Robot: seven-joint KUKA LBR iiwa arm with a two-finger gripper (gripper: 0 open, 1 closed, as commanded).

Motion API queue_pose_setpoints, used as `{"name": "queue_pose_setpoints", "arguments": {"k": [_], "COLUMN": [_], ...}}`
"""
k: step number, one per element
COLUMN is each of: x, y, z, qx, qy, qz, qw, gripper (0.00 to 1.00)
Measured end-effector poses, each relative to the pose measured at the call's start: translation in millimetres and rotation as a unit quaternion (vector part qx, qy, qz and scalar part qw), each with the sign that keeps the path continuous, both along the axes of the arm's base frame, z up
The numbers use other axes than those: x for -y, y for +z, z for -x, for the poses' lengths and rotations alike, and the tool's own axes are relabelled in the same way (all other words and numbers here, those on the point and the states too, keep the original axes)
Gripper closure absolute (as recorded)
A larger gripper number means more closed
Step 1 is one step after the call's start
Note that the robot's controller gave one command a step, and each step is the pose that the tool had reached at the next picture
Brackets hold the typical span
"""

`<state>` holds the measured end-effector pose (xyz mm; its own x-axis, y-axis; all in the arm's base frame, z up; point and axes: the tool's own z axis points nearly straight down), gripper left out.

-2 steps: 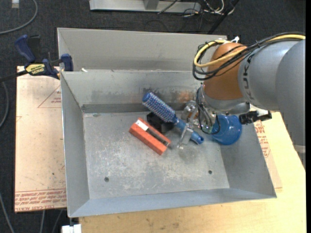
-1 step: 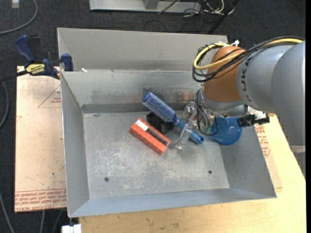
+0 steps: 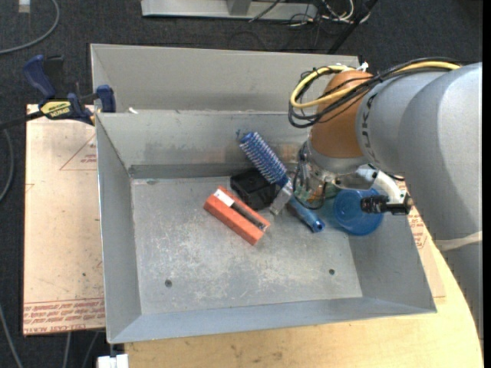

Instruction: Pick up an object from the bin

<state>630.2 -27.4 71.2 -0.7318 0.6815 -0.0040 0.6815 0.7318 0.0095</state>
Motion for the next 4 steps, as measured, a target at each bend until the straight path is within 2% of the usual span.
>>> {"name": "queue_pose_setpoints", "arguments": {"k": [4], "x": [0], "y": [12], "z": [0.6], "qx": [-0.0004], "qy": [0.001], "qz": [0.000], "qw": [1.0000], "gripper": [1.00]}}
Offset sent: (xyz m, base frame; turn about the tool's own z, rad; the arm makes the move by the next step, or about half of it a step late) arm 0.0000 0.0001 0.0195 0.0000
